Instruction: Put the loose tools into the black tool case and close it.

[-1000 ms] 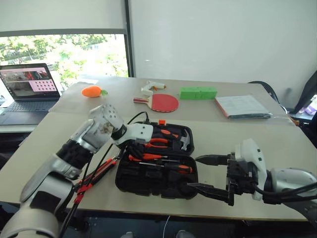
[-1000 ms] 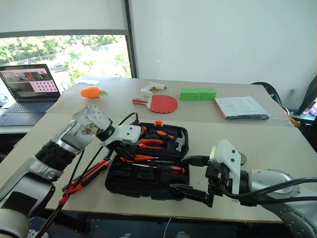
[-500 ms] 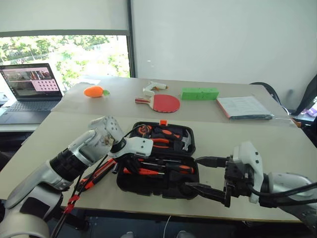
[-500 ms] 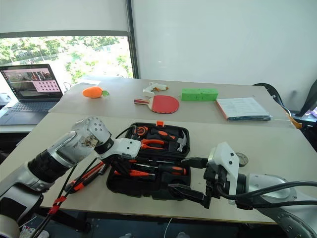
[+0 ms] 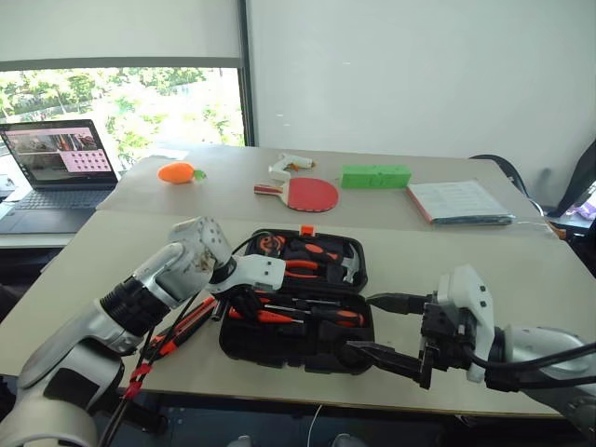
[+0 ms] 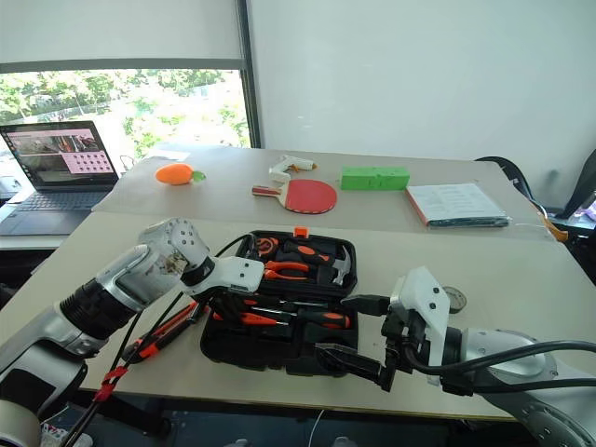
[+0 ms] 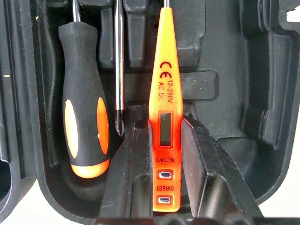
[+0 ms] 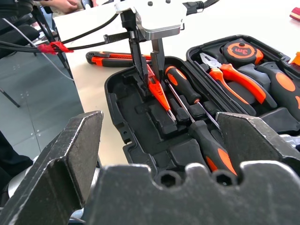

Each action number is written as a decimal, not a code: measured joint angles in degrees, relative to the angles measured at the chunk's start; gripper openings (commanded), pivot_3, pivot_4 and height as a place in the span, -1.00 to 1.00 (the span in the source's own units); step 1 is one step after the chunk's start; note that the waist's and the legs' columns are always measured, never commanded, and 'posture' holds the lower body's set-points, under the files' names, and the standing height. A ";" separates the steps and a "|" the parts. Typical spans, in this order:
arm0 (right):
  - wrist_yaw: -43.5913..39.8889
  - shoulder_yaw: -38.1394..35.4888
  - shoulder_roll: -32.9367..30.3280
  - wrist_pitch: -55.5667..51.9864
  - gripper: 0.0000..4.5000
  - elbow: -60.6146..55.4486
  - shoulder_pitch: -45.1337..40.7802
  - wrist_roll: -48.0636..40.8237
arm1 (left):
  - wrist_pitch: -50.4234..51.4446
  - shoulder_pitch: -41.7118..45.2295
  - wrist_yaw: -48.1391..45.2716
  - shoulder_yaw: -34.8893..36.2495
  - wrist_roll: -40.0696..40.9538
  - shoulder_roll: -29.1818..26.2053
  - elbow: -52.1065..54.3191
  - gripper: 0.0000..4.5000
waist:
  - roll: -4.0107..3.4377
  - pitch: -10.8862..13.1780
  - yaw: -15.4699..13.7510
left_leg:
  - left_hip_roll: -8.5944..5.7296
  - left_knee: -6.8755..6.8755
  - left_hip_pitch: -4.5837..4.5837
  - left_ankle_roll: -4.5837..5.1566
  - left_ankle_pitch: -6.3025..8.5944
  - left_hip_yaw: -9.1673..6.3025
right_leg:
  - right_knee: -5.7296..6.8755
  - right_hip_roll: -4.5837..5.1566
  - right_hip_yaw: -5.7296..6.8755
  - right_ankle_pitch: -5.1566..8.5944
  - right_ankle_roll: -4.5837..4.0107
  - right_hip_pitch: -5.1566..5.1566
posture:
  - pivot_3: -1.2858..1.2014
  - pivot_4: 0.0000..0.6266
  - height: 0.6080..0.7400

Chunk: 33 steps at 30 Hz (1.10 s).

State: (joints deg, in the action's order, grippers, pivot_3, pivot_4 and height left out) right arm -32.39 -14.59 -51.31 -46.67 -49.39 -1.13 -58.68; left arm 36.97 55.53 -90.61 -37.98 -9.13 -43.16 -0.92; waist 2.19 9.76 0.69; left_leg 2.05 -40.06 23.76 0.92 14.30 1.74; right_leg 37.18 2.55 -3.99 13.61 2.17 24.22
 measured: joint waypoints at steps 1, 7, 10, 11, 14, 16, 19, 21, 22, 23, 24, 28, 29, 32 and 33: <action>0.02 0.00 0.00 0.00 1.00 -0.03 0.00 0.00 | 0.90 0.00 -0.01 0.01 0.02 0.28 0.10 -0.81 | -0.02 -0.01 0.00 | 0.00 0.00 0.00 0.00 0.00 0.00 | 0.00 0.00 0.00 0.00 0.00 -0.01 | 0.03 -0.52 0.97; 0.06 0.01 0.00 0.01 1.00 -0.12 0.28 0.02 | 5.53 -0.18 0.90 -0.24 -0.03 1.65 0.25 -0.81 | -0.02 -0.01 0.14 | 0.01 0.04 0.01 0.00 0.00 -0.02 | -0.01 -0.01 0.00 0.01 0.00 0.03 | 0.03 -0.52 0.97; 0.05 0.02 0.04 0.12 1.00 -0.13 0.30 0.02 | 5.27 -0.49 1.30 -0.26 -0.05 1.44 0.72 -0.81 | -0.03 -0.01 0.14 | 0.00 0.03 0.01 0.00 0.00 -0.02 | -0.02 -0.01 -0.01 0.00 0.00 0.02 | 0.03 -0.52 0.97; 0.05 0.04 0.06 0.19 1.00 -0.14 0.29 0.04 | 5.15 -0.77 1.35 -0.23 -0.02 1.04 1.32 -0.81 | -0.03 -0.01 0.22 | 0.01 0.04 0.01 0.00 0.00 -0.02 | -0.02 -0.01 -0.01 0.00 0.00 0.02 | 0.03 -0.52 0.97; 0.03 0.32 0.12 0.27 1.00 -0.13 0.27 0.07 | 4.26 -1.63 1.01 -0.12 0.16 -0.33 2.89 -0.81 | -0.04 -0.02 0.50 | 0.03 0.09 -0.01 0.01 0.00 -0.02 | -0.02 -0.05 -0.03 0.01 -0.02 0.04 | 0.03 -0.52 0.97; -0.01 0.49 0.18 0.28 1.00 -0.12 0.25 0.08 | 3.91 -2.04 0.75 -0.12 0.25 -1.09 3.74 -0.81 | -0.05 -0.03 0.63 | 0.03 0.13 -0.04 0.01 0.00 -0.02 | -0.02 -0.06 -0.03 0.02 -0.04 0.04 | 0.03 -0.52 0.97; -0.14 0.78 0.18 0.30 1.00 -0.07 0.02 0.12 | 3.00 -2.18 0.69 -0.12 0.21 -1.32 3.84 -0.81 | -0.05 -0.03 0.62 | 0.03 0.13 -0.04 0.01 0.00 -0.02 | -0.02 -0.07 -0.03 0.02 -0.05 0.04 | 0.03 -0.52 0.97; -0.20 0.89 0.18 0.33 1.00 0.00 -0.31 0.17 | 2.73 -2.18 0.72 -0.12 0.20 -1.31 3.65 -0.81 | -0.05 -0.03 0.61 | 0.03 0.13 -0.05 0.01 0.00 -0.02 | -0.02 -0.07 -0.03 0.02 -0.05 0.03 | 0.03 -0.52 0.97; -0.24 0.90 0.18 0.35 1.00 0.05 -0.42 0.17 | 2.59 -2.18 0.72 -0.13 0.20 -1.31 3.61 -0.81 | -0.05 -0.03 0.61 | 0.03 0.13 -0.06 0.01 0.00 -0.02 | -0.01 -0.07 -0.03 0.02 -0.05 0.03 | 0.03 -0.52 0.97; -0.28 0.91 0.18 0.36 1.00 0.12 -0.50 0.19 | 2.44 -2.19 0.72 -0.14 0.20 -1.31 3.58 -0.81 | -0.05 -0.03 0.61 | 0.03 0.13 -0.06 0.01 0.00 -0.02 | -0.01 -0.07 -0.03 0.02 -0.05 0.03 | 0.03 -0.52 0.97; -0.34 0.92 0.18 0.38 1.00 0.20 -0.52 0.24 | 2.24 -2.19 0.72 -0.14 0.19 -1.32 3.55 -0.81 | -0.06 -0.03 0.61 | 0.03 0.13 -0.07 0.01 0.00 -0.02 | -0.01 -0.07 -0.03 0.02 -0.05 0.03 | 0.03 -0.52 0.97; -0.60 1.42 0.32 0.53 1.00 0.43 -0.54 1.15 | 1.48 -2.30 0.68 -0.08 0.25 -1.32 3.57 -0.07 | -0.07 -0.04 0.60 | 0.03 0.13 -0.07 0.01 0.00 -0.01 | -0.01 -0.07 -0.03 0.02 -0.05 0.03 | 0.03 -0.52 0.97; -0.62 1.66 0.40 0.56 1.00 0.48 -0.54 1.25 | 1.20 -2.34 0.37 -0.08 0.32 -1.33 3.60 0.04 | -0.07 -0.04 0.61 | 0.03 0.13 -0.06 0.00 0.00 -0.01 | 0.00 -0.07 -0.03 0.02 -0.05 0.03 | 0.03 -0.52 0.97; -0.67 2.49 1.03 0.74 1.00 0.51 -0.54 1.78 | 1.39 -2.65 -1.05 -0.12 1.65 -1.54 3.79 0.54 | -0.08 -0.04 0.45 | 0.02 0.12 -0.05 0.01 0.00 -0.01 | 0.01 -0.07 -0.02 0.02 -0.05 0.04 | 0.03 -0.52 0.97; -0.68 2.63 1.13 0.81 1.00 0.51 -0.53 1.89 | 2.16 -2.61 -1.31 -0.07 2.50 -1.67 3.90 0.70 | -0.07 -0.04 0.36 | 0.02 0.10 -0.05 0.00 0.00 -0.01 | 0.01 -0.06 -0.02 0.02 -0.05 0.03 | 0.03 -0.52 0.97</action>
State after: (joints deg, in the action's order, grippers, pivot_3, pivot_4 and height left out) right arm -33.07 -11.96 -50.18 -45.86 -48.88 -1.67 -56.79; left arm 39.13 52.92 -91.92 -38.05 -6.63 -44.83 2.98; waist 2.12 9.72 1.06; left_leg 2.07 -39.96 23.72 0.92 14.30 1.72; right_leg 37.19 2.49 -4.01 13.64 2.12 24.25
